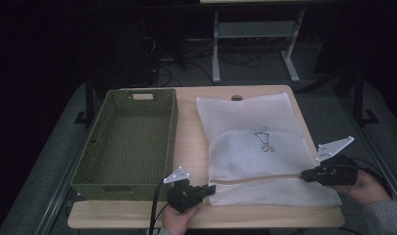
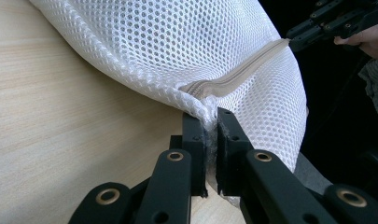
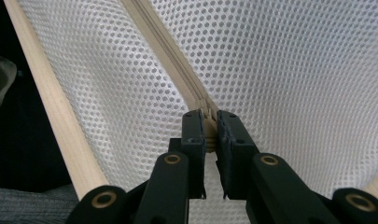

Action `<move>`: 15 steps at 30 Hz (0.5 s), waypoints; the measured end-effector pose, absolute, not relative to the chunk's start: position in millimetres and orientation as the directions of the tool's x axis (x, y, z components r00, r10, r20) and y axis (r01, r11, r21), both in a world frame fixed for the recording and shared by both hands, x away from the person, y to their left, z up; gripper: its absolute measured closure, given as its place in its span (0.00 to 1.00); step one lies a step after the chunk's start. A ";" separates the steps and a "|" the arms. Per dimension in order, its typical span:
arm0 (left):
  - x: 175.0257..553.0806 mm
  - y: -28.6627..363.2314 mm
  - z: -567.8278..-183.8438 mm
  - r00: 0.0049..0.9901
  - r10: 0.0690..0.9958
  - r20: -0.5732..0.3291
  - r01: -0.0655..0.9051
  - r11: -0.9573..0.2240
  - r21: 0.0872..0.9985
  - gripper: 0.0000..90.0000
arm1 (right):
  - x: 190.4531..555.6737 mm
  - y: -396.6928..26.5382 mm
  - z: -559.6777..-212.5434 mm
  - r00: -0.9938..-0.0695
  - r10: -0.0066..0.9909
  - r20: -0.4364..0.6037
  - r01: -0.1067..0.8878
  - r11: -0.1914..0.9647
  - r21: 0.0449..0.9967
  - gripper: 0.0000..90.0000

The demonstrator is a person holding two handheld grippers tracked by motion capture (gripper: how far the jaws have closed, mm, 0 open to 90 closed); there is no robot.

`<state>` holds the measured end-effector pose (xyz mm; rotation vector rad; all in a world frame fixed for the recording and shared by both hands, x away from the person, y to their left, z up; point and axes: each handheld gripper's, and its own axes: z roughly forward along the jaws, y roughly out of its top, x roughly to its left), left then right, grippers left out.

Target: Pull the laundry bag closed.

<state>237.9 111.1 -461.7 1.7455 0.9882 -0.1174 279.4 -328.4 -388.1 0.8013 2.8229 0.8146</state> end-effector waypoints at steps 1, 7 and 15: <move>238.2 111.5 -461.9 0.651 0.555 -0.518 0.662 -0.081 0.745 0.94 | 279.3 -329.1 -388.5 -0.857 0.513 0.051 0.462 0.718 0.521 0.90; 238.5 113.2 -461.3 0.649 0.558 -0.516 0.662 -0.080 0.746 0.94 | 278.6 -332.9 -389.3 -0.853 0.519 0.053 0.468 0.716 0.518 0.90; 238.8 115.6 -460.8 0.646 0.561 -0.518 0.664 -0.078 0.744 0.94 | 278.0 -341.3 -392.0 -0.841 0.538 0.057 0.488 0.710 0.507 0.90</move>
